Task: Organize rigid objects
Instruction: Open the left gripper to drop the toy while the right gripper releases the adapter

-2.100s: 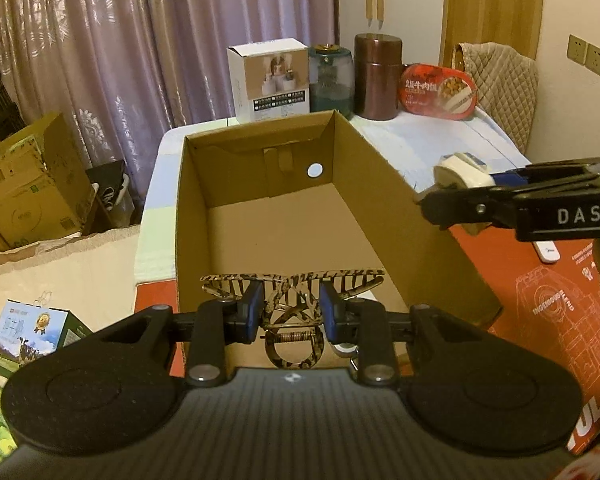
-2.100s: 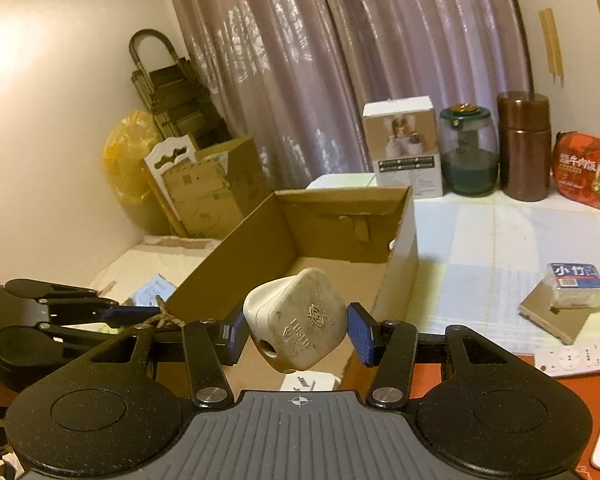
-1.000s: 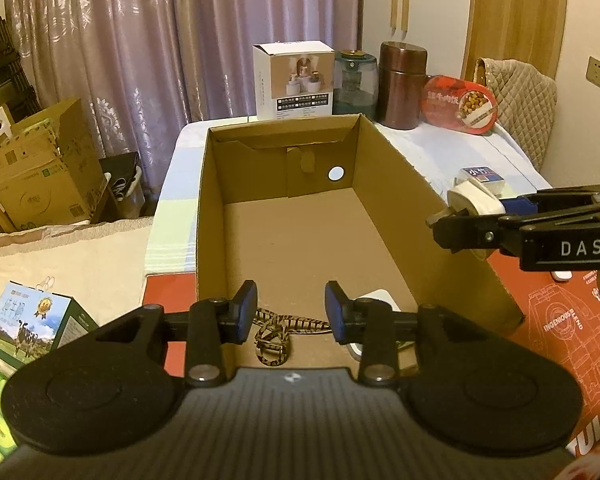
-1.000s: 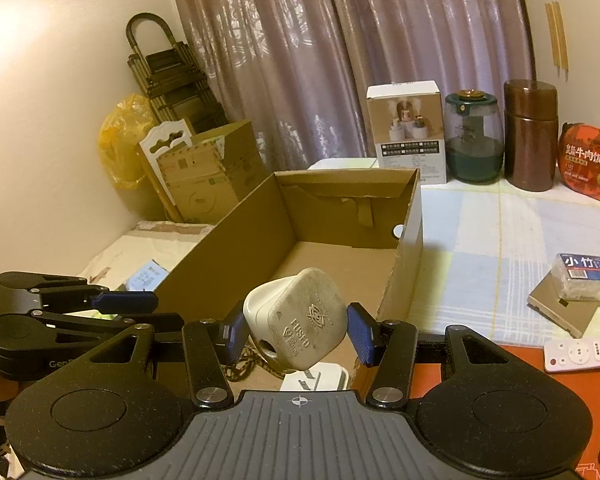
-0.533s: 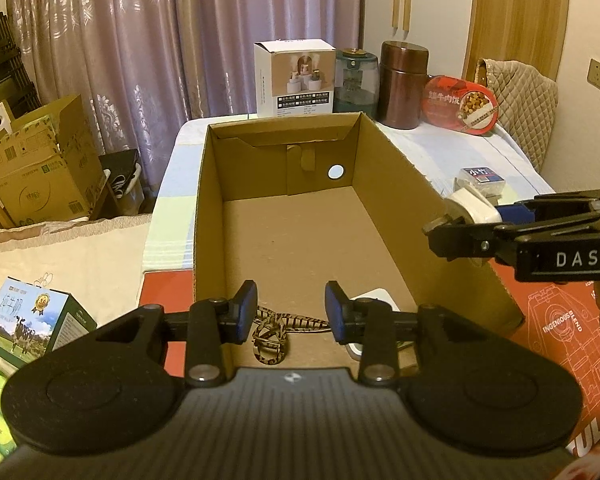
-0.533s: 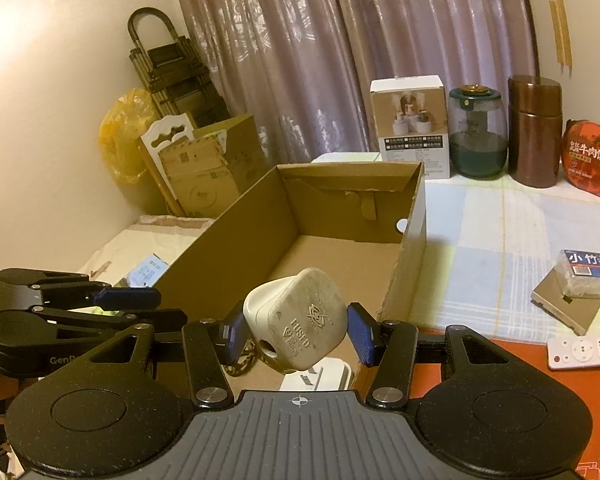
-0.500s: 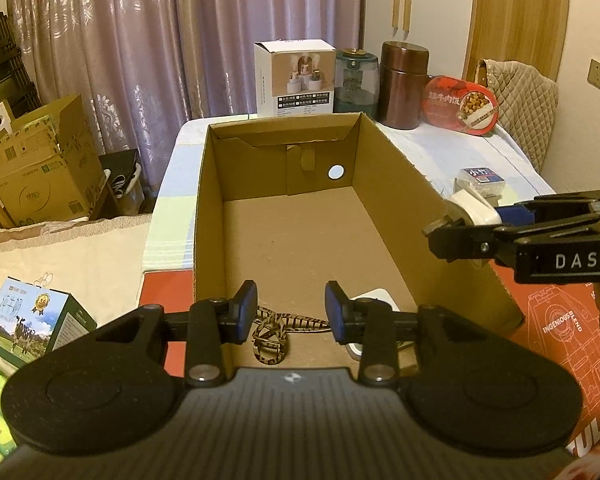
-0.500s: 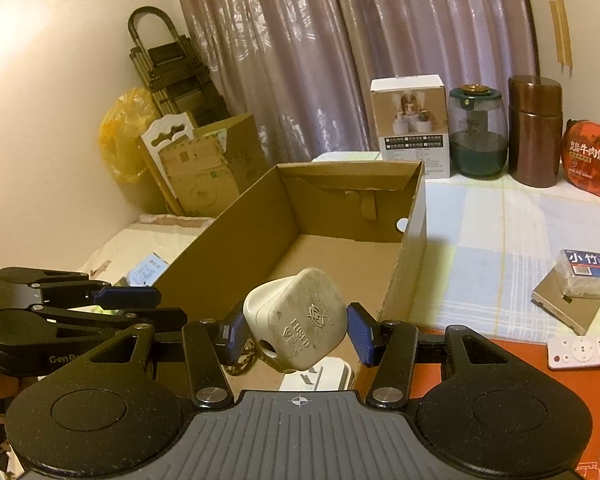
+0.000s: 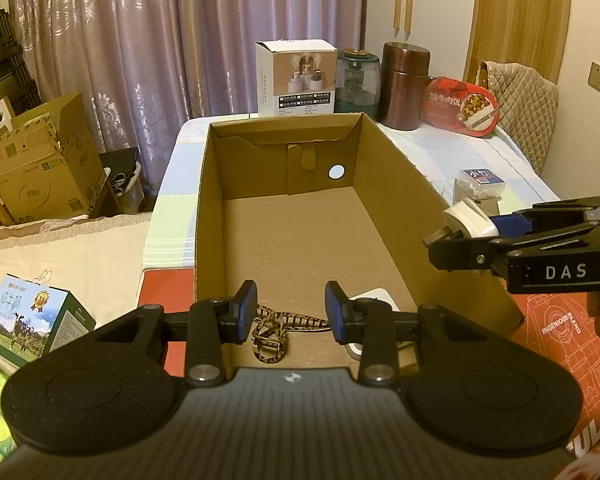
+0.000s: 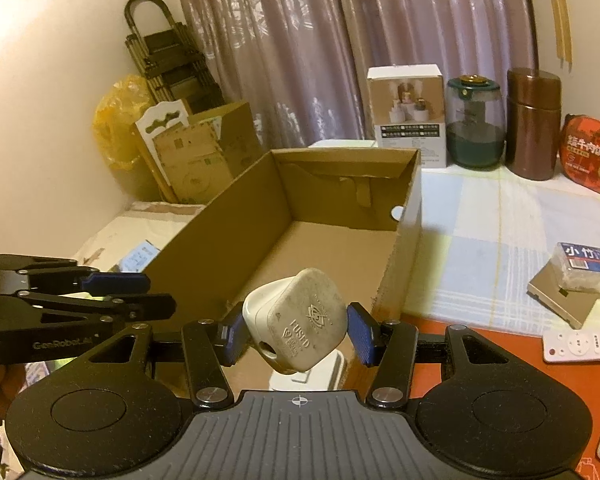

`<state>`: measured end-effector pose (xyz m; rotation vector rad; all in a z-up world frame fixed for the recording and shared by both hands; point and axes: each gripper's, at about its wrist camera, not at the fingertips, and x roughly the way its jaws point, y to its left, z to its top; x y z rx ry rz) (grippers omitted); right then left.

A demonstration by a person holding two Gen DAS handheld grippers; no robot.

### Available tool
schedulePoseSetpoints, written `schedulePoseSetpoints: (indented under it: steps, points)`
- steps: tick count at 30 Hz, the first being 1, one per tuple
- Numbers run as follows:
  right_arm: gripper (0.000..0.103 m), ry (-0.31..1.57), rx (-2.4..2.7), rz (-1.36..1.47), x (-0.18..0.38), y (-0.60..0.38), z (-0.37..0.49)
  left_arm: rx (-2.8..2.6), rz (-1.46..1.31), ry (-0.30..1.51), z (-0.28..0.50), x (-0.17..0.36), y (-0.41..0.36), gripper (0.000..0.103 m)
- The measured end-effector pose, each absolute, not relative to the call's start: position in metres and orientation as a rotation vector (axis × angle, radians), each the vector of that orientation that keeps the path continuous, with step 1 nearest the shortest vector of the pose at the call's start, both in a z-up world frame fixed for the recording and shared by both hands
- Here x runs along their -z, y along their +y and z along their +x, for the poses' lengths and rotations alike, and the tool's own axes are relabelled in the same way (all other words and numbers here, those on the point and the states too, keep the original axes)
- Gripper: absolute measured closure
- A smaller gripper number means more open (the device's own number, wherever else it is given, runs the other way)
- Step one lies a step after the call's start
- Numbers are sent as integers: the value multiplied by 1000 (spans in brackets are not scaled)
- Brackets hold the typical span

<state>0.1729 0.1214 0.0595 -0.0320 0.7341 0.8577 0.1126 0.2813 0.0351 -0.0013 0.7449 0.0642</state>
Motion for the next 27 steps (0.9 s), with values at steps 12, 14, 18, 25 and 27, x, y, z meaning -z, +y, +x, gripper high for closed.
schedulePoseSetpoints:
  steps: [12, 14, 18, 25, 27]
  points:
    - [44, 723, -875, -45, -60, 122, 171, -64, -4, 744, 112, -35, 282, 71]
    - [44, 721, -871, -37, -60, 121, 172, -63, -4, 743, 111, -35, 282, 71]
    - [44, 721, -868, -36, -61, 121, 172, -60, -5, 743, 112, -36, 280, 71]
    - [44, 719, -868, -28, -62, 119, 173, -58, -6, 741, 112, -38, 277, 71]
    - [44, 716, -866, -22, -62, 117, 173, -58, -6, 741, 112, -38, 277, 71]
